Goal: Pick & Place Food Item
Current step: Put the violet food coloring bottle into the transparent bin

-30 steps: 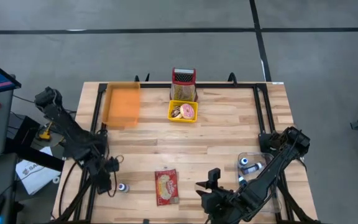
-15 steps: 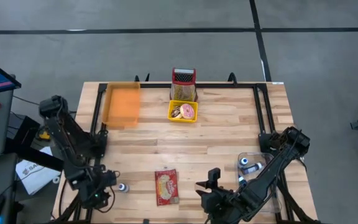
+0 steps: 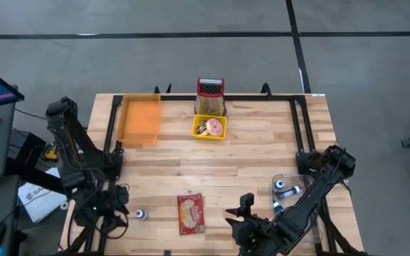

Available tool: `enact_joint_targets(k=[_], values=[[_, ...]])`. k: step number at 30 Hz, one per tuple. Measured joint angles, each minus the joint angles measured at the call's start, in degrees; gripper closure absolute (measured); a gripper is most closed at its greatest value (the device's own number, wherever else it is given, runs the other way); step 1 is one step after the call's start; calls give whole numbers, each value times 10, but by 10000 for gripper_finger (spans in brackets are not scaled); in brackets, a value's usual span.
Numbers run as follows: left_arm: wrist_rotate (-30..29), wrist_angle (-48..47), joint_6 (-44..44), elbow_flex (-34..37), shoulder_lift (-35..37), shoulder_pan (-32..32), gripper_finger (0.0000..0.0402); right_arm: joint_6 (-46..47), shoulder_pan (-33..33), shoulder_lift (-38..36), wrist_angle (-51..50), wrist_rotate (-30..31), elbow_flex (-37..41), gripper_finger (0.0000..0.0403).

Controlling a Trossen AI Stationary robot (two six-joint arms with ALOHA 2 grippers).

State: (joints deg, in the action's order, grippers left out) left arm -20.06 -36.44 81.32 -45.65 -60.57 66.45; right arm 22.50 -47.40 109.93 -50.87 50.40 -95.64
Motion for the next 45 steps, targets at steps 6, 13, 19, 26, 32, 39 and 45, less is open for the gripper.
enact_joint_targets(k=[6, 13, 19, 26, 32, 39, 45], values=[[-6, -59, -18, 1, -37, -20, 151, 0, -12, 0, -1, 18, 0, 269], [-8, -47, -36, 1, -121, -22, 151, 4, -17, 0, -6, 37, 0, 269], [-37, -12, -59, 1, -153, -22, 151, 10, -16, 0, -9, 38, 0, 269], [-57, -14, -64, 4, -152, -34, 176, 11, -17, 0, -12, 38, 0, 269], [-50, 10, -70, 29, -153, -48, 200, 16, -18, 0, -15, 38, 0, 269], [-80, 27, -93, 32, -153, -55, 251, 16, -21, 0, -14, 37, 0, 269], [-151, 77, -159, 32, -152, -74, 293, 17, -21, 0, -15, 37, 0, 269]])
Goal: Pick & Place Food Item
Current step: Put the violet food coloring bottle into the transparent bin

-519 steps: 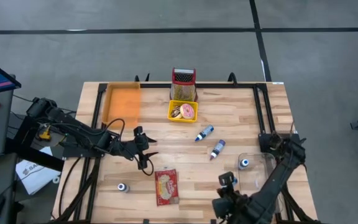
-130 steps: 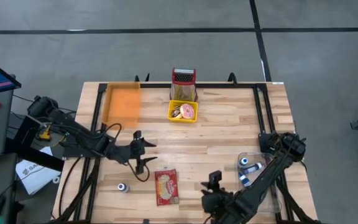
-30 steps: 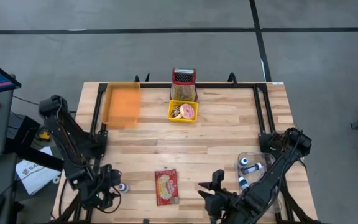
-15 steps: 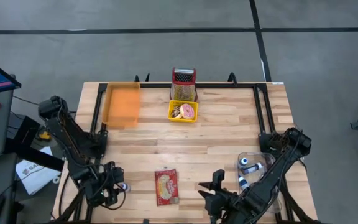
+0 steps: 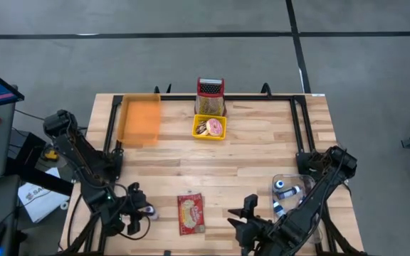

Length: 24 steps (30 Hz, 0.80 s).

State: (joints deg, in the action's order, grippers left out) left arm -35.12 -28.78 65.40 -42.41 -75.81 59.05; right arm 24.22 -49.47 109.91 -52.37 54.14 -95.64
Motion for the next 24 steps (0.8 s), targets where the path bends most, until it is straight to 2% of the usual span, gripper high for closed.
enact_joint_targets(k=[5, 11, 16, 20, 24], values=[[-52, 79, -100, 0, 0, -31, 293, 28, 0, 0, -25, 0, 0, 269], [-168, 252, -265, 0, 0, -67, 293, 19, -1, 0, -20, 5, 2, 269], [-238, 422, -401, 0, 0, -90, 293, -35, -9, 0, -13, 81, 2, 269], [-217, 511, -482, 0, 0, -122, 293, -86, -9, 0, -10, 136, 2, 269], [-175, 578, -542, 0, -16, -164, 293, -109, 8, 0, -7, 141, 2, 265]])
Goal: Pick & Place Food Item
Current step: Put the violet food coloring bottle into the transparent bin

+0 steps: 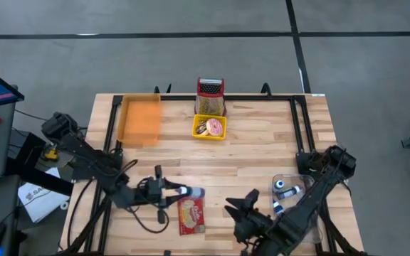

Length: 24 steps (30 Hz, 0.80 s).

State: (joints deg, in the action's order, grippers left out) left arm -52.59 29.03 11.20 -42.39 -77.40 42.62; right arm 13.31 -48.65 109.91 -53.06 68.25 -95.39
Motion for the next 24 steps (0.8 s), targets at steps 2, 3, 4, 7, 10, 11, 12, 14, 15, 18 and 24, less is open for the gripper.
enact_joint_targets(k=[2, 3, 4, 7, 10, 11, 12, 14, 15, 18, 24], values=[[23, 42, -29, 0, -12, -19, 293, 0, 10, 0, 2, -3, 0, 257], [35, 67, -38, 0, -20, -31, 293, 0, 15, 0, 2, -5, 0, 251], [47, 87, -49, 0, -29, -42, 293, 0, 19, 0, 2, -5, 0, 243], [66, 126, -75, 1, -48, -65, 293, -15, 29, 0, 3, 1, 0, 211], [78, 162, -83, 0, -59, -85, 293, -18, 32, 0, 4, 23, 0, 167], [82, 170, -83, 0, -62, -90, 293, -18, 34, 0, 4, 33, 0, 151], [87, 182, -84, 0, -67, -96, 293, -18, 35, 0, 4, 43, 0, 136], [106, 214, -84, 0, -75, -107, 293, -18, 35, 0, 4, 56, 0, 110], [116, 228, -84, 0, -79, -113, 293, -18, 35, 0, 5, 61, 0, 100], [140, 253, -84, 0, -96, -128, 293, -27, 38, 0, 19, 73, 0, 81], [172, 304, -80, 0, -116, -148, 293, -74, 52, 0, 64, 85, 0, 78]])
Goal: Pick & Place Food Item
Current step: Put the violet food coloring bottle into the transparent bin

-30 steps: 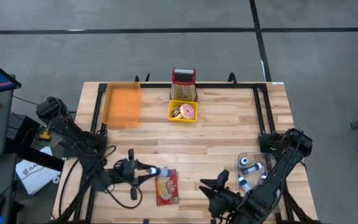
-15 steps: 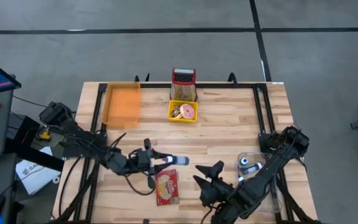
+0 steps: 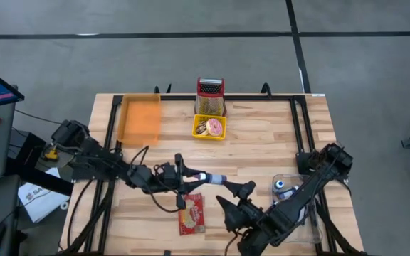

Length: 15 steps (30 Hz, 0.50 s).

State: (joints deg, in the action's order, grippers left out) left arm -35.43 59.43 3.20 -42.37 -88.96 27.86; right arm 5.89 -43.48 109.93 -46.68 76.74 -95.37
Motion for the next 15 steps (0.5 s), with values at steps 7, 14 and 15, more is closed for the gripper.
enact_joint_targets(k=[7, 14, 15], values=[[28, 38, 5, 0, -10, -9, 293, -5, 30, 0, 2, 5, 0, 81], [28, 46, 5, 0, -10, -9, 293, -5, 56, 0, 5, 22, 0, 82], [28, 47, 5, 0, -10, -10, 293, -5, 59, 0, 5, 22, 0, 82]])
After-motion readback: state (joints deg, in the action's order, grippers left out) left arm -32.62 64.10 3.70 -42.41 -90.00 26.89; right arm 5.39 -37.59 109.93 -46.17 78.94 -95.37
